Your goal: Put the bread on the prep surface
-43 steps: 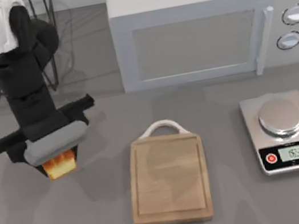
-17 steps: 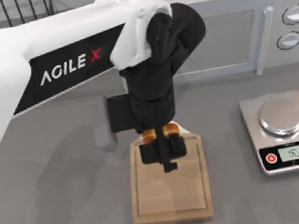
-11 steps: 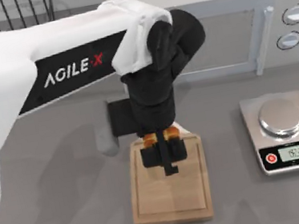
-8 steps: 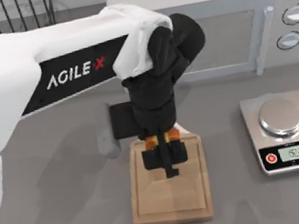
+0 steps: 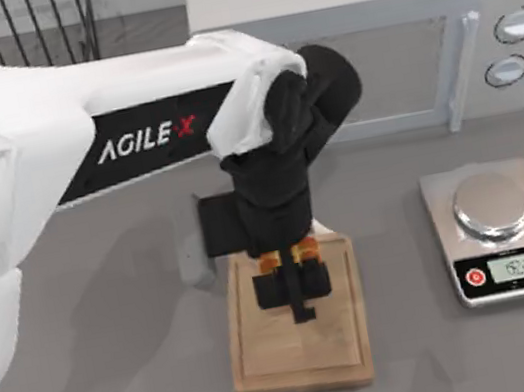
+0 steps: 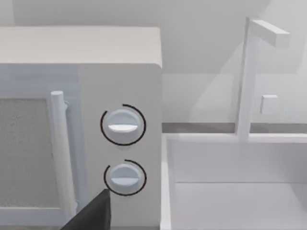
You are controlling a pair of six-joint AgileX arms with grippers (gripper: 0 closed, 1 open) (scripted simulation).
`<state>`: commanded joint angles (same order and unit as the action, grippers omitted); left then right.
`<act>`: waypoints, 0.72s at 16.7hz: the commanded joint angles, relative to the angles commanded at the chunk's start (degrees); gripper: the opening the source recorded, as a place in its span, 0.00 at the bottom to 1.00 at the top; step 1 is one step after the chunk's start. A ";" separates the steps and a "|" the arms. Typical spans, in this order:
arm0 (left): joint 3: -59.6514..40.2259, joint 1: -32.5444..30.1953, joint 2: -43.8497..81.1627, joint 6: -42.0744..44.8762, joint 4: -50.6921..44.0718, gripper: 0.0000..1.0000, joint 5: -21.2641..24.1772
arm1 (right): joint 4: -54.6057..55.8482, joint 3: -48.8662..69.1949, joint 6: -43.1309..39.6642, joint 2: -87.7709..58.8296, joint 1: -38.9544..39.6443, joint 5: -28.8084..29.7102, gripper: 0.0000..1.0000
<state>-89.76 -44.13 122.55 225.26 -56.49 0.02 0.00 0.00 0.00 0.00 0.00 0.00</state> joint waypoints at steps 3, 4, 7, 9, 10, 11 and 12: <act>0.16 0.00 0.18 -0.01 0.05 0.00 -0.01 | 0.00 0.00 0.00 0.00 0.00 0.00 1.00; 0.16 0.00 0.18 -0.01 0.05 0.00 -0.01 | 0.00 0.00 0.00 0.00 0.00 0.00 1.00; 0.16 0.00 0.18 -0.01 0.05 0.23 -0.01 | 0.00 0.00 0.00 0.00 0.00 0.00 1.00; 0.16 0.00 0.18 -0.01 0.05 0.38 -0.01 | 0.00 0.00 0.00 0.00 0.00 0.00 1.00; 0.16 0.00 0.18 -0.01 0.05 0.45 -0.01 | 0.00 0.00 0.00 0.00 0.00 0.00 1.00; 0.16 0.00 0.18 -0.01 0.05 0.53 -0.01 | 0.00 0.00 0.00 0.00 0.00 0.00 1.00; 0.16 0.00 0.18 -0.01 0.05 0.60 -0.01 | 0.00 0.00 0.00 0.00 0.00 0.00 1.00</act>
<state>-89.60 -44.13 122.72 225.26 -56.45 0.01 0.00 0.00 0.00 0.00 0.00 0.00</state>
